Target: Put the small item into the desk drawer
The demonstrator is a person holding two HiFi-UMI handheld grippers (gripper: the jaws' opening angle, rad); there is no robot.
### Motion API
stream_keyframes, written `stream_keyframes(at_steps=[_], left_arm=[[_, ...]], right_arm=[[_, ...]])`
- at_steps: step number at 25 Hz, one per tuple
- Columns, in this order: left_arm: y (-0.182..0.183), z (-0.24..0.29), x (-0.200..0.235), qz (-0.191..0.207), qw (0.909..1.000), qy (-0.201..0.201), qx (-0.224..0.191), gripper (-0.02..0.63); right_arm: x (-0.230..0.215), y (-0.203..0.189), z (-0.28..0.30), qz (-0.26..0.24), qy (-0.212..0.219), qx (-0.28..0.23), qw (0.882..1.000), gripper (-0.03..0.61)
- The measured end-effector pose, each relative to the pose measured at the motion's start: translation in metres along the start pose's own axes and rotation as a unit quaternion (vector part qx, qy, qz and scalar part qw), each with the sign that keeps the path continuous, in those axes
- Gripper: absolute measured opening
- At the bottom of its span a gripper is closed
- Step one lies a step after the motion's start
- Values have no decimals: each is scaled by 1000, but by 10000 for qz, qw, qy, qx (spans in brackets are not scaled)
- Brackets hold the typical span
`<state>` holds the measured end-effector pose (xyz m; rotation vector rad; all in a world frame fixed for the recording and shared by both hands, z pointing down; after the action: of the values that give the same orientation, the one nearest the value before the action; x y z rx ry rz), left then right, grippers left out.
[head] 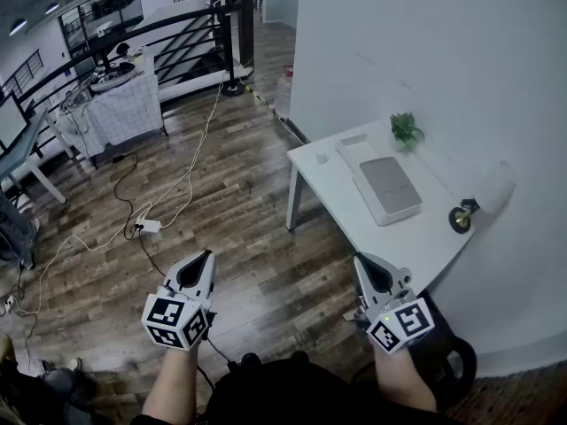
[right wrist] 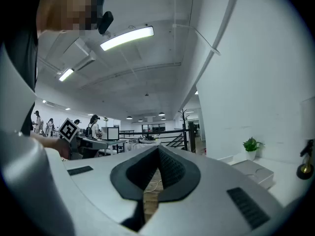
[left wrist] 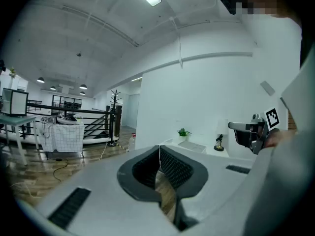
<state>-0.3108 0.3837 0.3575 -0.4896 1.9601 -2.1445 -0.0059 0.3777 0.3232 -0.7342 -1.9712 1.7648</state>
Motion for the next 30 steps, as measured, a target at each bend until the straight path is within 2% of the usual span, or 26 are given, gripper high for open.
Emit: stream_keyframes(at_steps=[8, 18, 23, 30], left_arm=[[-3, 6, -1, -9, 10000, -37, 47, 12], [-3, 22, -20, -11, 9999, -91, 86, 12], [0, 37, -47, 43, 9998, -174, 93, 12], [-5, 64, -106, 141, 9992, -367, 83, 12]], right_arm=[[-2, -3, 3, 77, 44, 17, 10000, 3], [-28, -3, -14, 204, -182, -48, 9996, 3], [-56, -1, -40, 407, -392, -114, 9983, 3], [-107, -4, -88, 587, -676, -152, 9959, 3]])
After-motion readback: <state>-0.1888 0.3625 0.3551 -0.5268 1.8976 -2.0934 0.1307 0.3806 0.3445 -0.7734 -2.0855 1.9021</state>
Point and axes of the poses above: the fingertips, and each gripper's own axes: z forward along the fingers, x to its left, y out of its top, the point moved 3 cm from there along -z, backward along the fingers, and after that the axes turned 8 degrees about -x, right-handed, at the moved point
